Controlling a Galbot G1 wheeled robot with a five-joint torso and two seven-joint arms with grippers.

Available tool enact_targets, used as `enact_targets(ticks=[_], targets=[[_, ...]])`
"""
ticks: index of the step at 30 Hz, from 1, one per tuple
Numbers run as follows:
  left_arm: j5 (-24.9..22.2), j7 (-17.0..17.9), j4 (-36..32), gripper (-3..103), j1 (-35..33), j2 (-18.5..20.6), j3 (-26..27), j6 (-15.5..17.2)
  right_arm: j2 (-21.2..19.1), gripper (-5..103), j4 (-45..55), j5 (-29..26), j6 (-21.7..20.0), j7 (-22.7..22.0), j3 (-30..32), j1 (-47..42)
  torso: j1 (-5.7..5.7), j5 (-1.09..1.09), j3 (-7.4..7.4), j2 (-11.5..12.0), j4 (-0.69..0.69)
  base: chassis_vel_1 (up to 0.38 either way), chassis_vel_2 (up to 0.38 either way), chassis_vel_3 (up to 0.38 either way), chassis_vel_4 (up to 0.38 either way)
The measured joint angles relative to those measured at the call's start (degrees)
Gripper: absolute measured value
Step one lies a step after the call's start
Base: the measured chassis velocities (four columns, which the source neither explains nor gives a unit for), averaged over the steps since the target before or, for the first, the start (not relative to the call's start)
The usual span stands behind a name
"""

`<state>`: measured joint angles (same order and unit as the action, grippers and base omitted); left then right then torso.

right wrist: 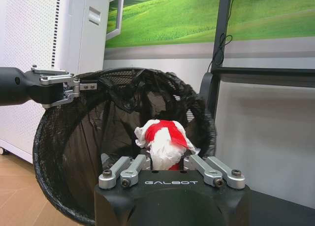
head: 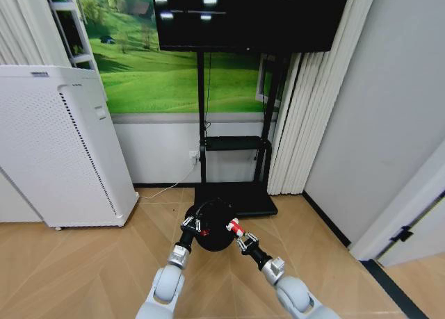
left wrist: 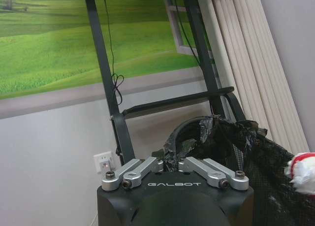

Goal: Pick up the trash bin and place the garbage on the floor into it.

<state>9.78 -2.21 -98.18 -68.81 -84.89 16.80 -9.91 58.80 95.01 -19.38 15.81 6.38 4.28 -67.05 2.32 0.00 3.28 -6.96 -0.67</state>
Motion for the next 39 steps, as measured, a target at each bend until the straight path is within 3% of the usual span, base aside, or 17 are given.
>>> enact_targets(ticks=[9, 16, 17, 19, 20, 28, 35, 37, 39], targets=[[0.3, 0.0, -0.2, 7, -0.4, -0.1, -0.4, 0.0, 1.1, 22, -2.1, 0.1, 0.0, -0.8, -2.1, 2.7, -0.01, 0.00, 0.00, 0.0, 0.00, 0.000, 0.000, 0.000, 0.000], [0.3, 0.0, -0.5, 7, -0.2, 0.1, -0.4, 0.1, 0.8, 54, -2.2, -0.2, -0.6, -0.9, -1.8, 2.7, -0.01, 0.00, 0.00, 0.0, 0.00, 0.000, 0.000, 0.000, 0.000], [0.3, 0.0, -0.5, 7, -0.2, 0.1, -0.4, 0.1, 0.8, 54, -2.2, -0.2, -0.6, -0.9, -1.8, 2.7, -0.01, 0.00, 0.00, 0.0, 0.00, 0.000, 0.000, 0.000, 0.000], [0.3, 0.0, -0.5, 7, -0.2, 0.0, -0.4, 0.1, 0.7, 65, -2.3, -0.1, -0.6, -0.8, -1.6, 2.5, -0.01, 0.00, 0.00, 0.0, 0.00, 0.000, 0.000, 0.000, 0.000], [0.3, 0.0, -0.5, 7, -0.2, 0.0, -0.4, 0.1, 0.7, 65, -2.3, -0.1, -0.6, -0.8, -1.6, 2.5, -0.01, 0.00, 0.00, 0.0, 0.00, 0.000, 0.000, 0.000, 0.000], [0.2, 0.0, -0.5, 7, -0.1, -0.2, -0.3, 0.1, 0.7, 96, -2.4, 0.1, -0.5, -0.9, -1.4, 2.2, -0.01, 0.00, 0.00, 0.0, 0.00, 0.000, 0.000, 0.000, 0.000], [-0.6, 0.0, -1.3, 7, -0.3, 0.5, 1.0, 0.2, 0.0, 100, -1.5, -1.9, -0.9, -2.2, 1.8, 0.4, 0.00, 0.00, 0.00, 0.0, -0.01, 0.000, 0.000, 0.000, 0.000], [-2.0, 0.0, -2.6, 7, -0.7, 1.5, 2.5, 0.5, -0.9, 100, 1.1, -4.4, -5.5, -2.6, 6.6, -2.7, -0.01, -0.03, 0.00, 0.0, -0.01, 0.000, 0.000, 0.000, 0.000], [-2.7, 0.0, -3.6, 7, -1.0, 2.0, 2.9, 0.7, -1.0, 100, 2.0, -6.0, -6.6, -3.2, 8.7, -4.1, -0.01, 0.00, 0.00, 0.0, -0.02, 0.000, 0.000, 0.000, 0.000]])
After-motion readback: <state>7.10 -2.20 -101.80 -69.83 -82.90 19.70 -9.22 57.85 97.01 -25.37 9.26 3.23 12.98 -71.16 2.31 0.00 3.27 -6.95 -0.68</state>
